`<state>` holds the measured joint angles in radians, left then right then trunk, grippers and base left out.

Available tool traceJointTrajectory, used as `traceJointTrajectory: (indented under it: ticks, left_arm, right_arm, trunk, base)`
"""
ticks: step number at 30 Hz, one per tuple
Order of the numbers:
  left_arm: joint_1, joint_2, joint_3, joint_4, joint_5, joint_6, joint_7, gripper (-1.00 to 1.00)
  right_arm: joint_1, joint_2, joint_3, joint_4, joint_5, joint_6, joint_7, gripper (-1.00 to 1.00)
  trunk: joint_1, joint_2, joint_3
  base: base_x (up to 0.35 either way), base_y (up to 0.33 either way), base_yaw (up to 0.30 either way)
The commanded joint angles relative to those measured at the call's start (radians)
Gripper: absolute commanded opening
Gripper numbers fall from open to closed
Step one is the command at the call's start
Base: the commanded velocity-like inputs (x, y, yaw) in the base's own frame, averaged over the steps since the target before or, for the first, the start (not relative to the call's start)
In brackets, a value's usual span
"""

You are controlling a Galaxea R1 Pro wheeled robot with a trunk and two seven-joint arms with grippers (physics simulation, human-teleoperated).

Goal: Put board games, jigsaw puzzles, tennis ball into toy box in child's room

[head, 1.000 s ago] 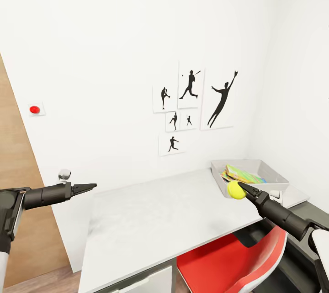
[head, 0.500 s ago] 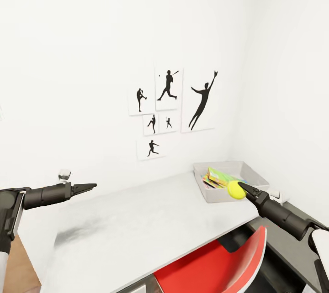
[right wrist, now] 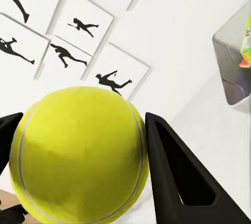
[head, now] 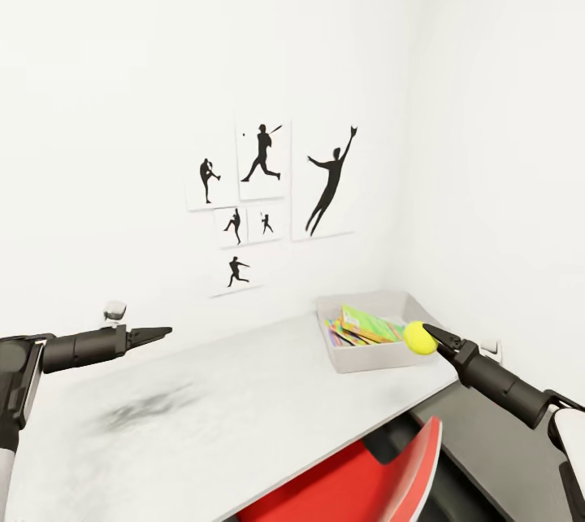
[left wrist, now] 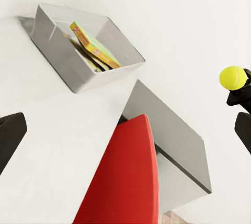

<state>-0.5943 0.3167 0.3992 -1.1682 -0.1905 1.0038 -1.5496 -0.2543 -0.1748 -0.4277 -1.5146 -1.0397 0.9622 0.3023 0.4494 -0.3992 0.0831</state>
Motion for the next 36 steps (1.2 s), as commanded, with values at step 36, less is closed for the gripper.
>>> traceJointTrajectory:
  ticks: [36]
  left_arm:
    - [0.001, -0.001, 0.004, -0.001, -0.01, 0.01, -0.009, 1.0]
  right_arm:
    - [0.0, 0.0, -0.002, 0.002, 0.006, 0.004, 0.006, -1.0]
  trunk:
    - [0.001, -0.001, -0.005]
  base:
    - [0.11, -0.184, 0.109]
